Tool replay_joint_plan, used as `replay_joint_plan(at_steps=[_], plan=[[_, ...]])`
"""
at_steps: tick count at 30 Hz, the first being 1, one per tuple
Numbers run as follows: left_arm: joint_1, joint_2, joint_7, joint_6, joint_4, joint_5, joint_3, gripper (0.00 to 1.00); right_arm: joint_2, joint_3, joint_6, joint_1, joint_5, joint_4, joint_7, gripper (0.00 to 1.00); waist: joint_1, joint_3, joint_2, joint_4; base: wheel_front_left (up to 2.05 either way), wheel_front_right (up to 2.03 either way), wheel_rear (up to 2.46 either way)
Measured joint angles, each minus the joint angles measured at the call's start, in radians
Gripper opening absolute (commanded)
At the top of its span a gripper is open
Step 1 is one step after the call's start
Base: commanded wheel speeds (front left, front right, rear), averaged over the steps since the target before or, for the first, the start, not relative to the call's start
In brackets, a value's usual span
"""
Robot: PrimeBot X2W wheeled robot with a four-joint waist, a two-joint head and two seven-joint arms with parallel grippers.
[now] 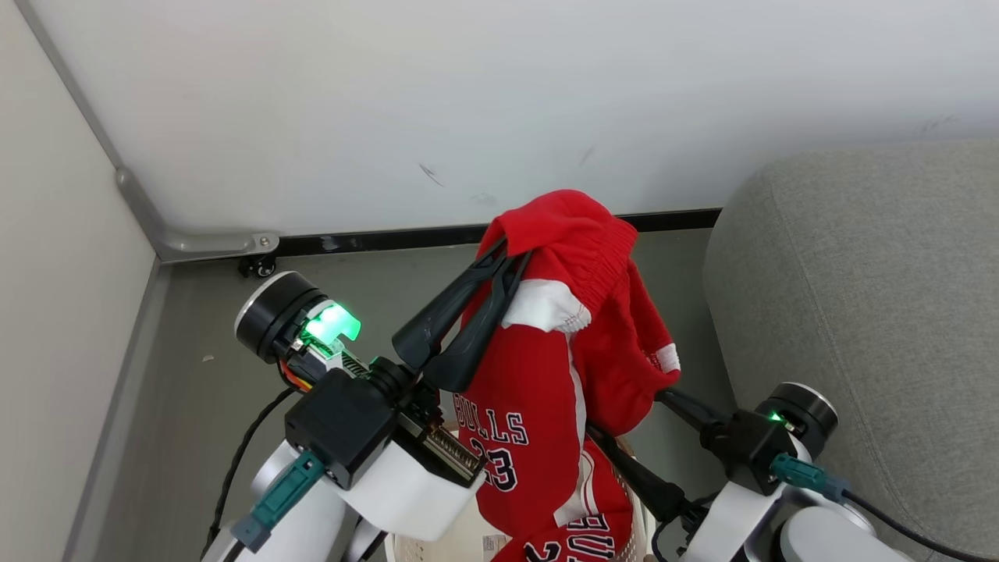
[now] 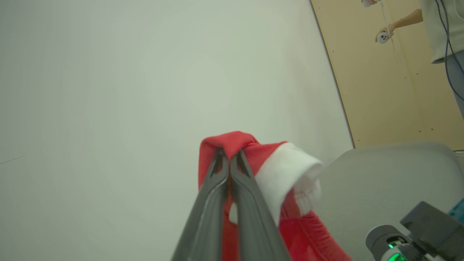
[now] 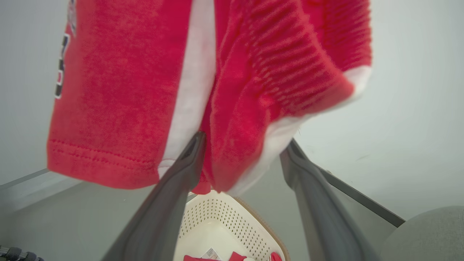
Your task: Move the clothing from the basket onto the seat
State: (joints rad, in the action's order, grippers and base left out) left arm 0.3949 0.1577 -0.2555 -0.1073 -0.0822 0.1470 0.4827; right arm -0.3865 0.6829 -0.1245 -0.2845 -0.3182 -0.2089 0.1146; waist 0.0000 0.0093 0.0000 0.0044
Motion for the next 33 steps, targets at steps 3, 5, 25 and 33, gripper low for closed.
replay_joint_plan(at_steps=[3,5,25,33], plan=[[0.0,-0.002,0.0,-0.007,-0.007,0.0,0.016,0.0,0.0,0.005,0.0,-0.021,0.0,-0.017,0.0,1.0,0.0,0.003,0.0,0.006,0.0,0.0,0.0],[0.0,-0.003,0.0,-0.007,-0.011,0.0,0.025,0.0,-0.001,0.007,0.0,-0.035,0.0,-0.026,0.0,1.0,0.0,0.005,0.0,0.011,0.0,0.0,0.0],[-0.001,0.008,0.0,-0.012,0.086,0.081,-0.011,0.0,0.001,0.116,0.0,-0.132,0.025,-0.074,0.019,0.0,0.0,0.022,0.0,0.025,0.0,0.0,0.0],[-0.02,0.04,0.0,-0.012,0.235,0.126,-0.046,0.0,-0.001,0.127,0.0,-0.122,-0.045,-0.051,0.027,0.0,0.0,0.02,0.0,0.004,0.0,0.0,0.0]])
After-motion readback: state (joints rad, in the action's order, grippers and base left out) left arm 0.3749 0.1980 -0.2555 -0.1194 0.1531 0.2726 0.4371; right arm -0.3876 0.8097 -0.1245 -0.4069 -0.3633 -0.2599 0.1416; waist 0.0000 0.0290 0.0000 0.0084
